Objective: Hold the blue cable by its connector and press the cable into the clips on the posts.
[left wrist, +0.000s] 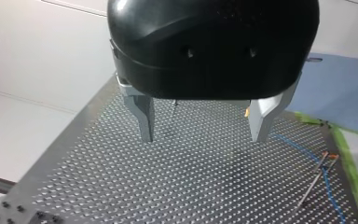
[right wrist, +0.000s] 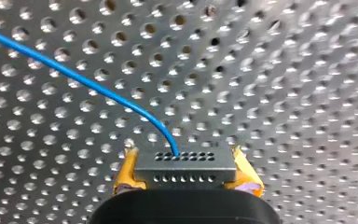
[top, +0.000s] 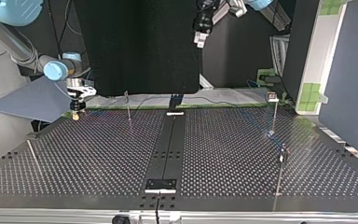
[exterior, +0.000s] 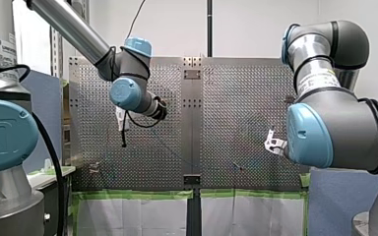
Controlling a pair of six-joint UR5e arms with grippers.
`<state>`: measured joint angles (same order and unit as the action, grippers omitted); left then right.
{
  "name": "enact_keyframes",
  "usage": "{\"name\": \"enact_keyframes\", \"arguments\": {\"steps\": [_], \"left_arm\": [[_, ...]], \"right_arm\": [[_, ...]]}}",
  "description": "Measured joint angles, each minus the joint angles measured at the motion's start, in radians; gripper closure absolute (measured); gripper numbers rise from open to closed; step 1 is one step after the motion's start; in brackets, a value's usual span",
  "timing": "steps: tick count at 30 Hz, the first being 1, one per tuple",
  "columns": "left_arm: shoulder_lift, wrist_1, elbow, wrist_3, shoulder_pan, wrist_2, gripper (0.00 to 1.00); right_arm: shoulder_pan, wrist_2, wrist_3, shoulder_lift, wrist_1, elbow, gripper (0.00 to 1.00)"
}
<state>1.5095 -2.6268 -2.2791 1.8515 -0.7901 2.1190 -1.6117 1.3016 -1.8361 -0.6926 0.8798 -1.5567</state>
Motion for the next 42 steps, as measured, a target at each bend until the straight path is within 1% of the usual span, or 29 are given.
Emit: {"name": "enact_keyframes", "arguments": {"steps": [4,6,11,16,18,24,42], "left_arm": [[-0.033,0.034,-0.034,-0.004,0.008,-0.005,0.0],[-0.036,0.05,-0.05,-0.006,0.011,-0.009,0.0],[-0.007,0.095,-0.087,-0.018,0.015,-0.021,0.0],[0.038,0.141,-0.094,-0.054,0.018,-0.045,0.0],[0.049,0.153,-0.095,-0.061,0.019,-0.054,0.0],[0.059,0.162,-0.095,-0.067,0.02,-0.061,0.0],[0.059,0.163,-0.095,-0.068,0.02,-0.062,0.0]], "right_arm": [[0.001,0.001,-0.001,-0.029,0.012,-0.028,1.0],[-0.001,-0.001,-0.002,-0.044,0.014,-0.043,1.0],[-0.008,-0.009,0.001,-0.079,0.002,-0.075,1.0],[-0.018,-0.017,0.008,-0.124,-0.002,-0.088,1.0],[-0.021,-0.018,0.009,-0.137,-0.002,-0.089,1.0],[-0.023,-0.019,0.01,-0.147,-0.002,-0.09,1.0],[-0.023,-0.019,0.01,-0.147,-0.002,-0.09,1.0]]}}
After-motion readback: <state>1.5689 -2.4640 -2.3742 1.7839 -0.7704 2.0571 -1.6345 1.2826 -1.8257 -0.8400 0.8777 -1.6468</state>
